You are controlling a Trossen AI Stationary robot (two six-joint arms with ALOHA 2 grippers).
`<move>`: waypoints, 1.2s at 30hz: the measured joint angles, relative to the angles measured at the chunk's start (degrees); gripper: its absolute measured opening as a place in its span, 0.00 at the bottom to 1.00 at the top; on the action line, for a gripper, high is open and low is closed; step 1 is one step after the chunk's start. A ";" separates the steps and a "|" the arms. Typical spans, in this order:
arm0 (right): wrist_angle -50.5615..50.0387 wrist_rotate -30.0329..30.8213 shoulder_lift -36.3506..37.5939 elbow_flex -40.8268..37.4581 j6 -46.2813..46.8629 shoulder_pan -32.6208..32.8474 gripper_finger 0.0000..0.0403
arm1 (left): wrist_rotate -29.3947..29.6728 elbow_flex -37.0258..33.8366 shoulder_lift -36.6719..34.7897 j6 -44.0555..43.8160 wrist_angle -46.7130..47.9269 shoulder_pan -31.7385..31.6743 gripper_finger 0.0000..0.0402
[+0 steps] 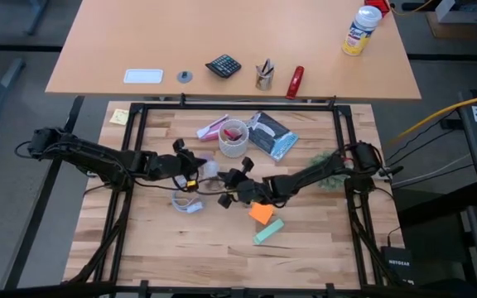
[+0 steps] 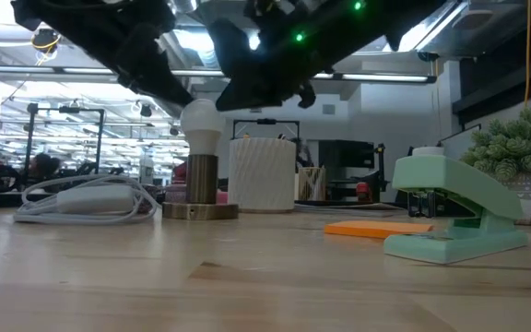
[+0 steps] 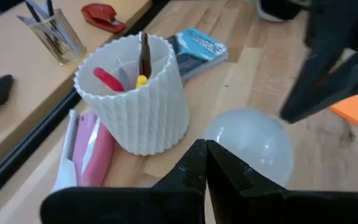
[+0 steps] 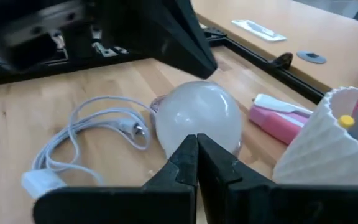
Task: Screw lightbulb
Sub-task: Remove the lightbulb from the lamp
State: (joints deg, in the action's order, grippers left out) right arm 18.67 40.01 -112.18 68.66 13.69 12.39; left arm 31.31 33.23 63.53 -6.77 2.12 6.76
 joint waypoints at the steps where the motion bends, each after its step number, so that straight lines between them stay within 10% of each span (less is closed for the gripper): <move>1: 0.27 -0.61 -0.17 0.00 0.02 -0.42 0.02 | -0.39 0.00 0.00 -0.51 0.37 0.00 0.00; 27: 1.12 -2.12 -0.27 -0.04 -0.61 -6.11 0.02 | -6.41 0.01 0.17 -3.91 0.53 5.82 0.00; 36: 1.30 -2.66 4.90 0.02 -3.69 -3.15 0.02 | 8.90 -0.02 -2.83 2.67 -3.27 6.38 0.00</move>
State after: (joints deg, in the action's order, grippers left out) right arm 19.97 37.35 -107.28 68.68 10.00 9.24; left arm 40.21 33.21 60.70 -4.10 -1.15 13.14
